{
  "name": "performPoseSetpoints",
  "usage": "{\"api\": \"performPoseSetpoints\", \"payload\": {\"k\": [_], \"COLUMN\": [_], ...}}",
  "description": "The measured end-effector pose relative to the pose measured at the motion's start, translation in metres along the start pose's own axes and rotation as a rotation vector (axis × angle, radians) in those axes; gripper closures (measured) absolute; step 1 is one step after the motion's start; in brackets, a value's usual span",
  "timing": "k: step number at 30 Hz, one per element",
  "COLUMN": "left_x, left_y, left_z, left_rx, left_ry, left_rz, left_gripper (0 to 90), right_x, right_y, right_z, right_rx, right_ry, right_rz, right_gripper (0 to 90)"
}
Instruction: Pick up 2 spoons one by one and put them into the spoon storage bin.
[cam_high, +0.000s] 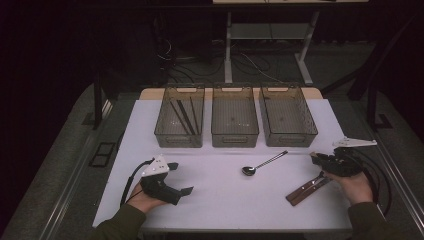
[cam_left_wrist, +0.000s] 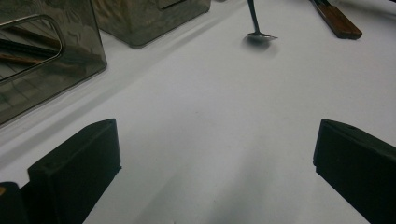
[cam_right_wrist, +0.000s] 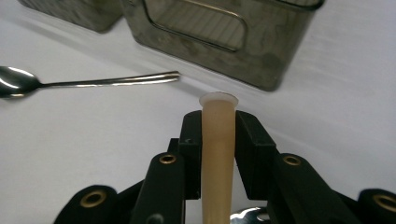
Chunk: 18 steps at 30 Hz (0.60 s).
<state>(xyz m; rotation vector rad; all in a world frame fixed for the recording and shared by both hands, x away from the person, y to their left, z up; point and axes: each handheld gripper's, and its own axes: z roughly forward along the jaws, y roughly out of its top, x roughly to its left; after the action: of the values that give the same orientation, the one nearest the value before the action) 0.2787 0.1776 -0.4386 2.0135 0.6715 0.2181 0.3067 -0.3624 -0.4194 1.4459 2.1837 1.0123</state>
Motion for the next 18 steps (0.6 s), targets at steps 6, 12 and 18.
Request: {"api": "performPoseSetpoints", "payload": {"k": [6,12,18], "left_x": [0.0,0.0,0.0], "left_y": [0.0,0.0,0.0], "left_z": [0.0,0.0,0.001], "left_rx": [-0.001,0.002,0.001], "left_ry": [-0.001,0.003,0.002], "left_rz": [0.002,-0.002,-0.003], "left_gripper": [0.0,0.0,0.0], "right_x": [0.008,0.015,0.022], "right_y": [0.006,0.013,0.022], "right_z": [-0.001,-0.002,-0.002], "right_rx": [-0.015,-0.031,-0.049], "right_ry": [0.038,0.067,0.093], "right_rz": [-0.017,-0.021,-0.038], "right_gripper": [73.0,72.9,72.9]}}
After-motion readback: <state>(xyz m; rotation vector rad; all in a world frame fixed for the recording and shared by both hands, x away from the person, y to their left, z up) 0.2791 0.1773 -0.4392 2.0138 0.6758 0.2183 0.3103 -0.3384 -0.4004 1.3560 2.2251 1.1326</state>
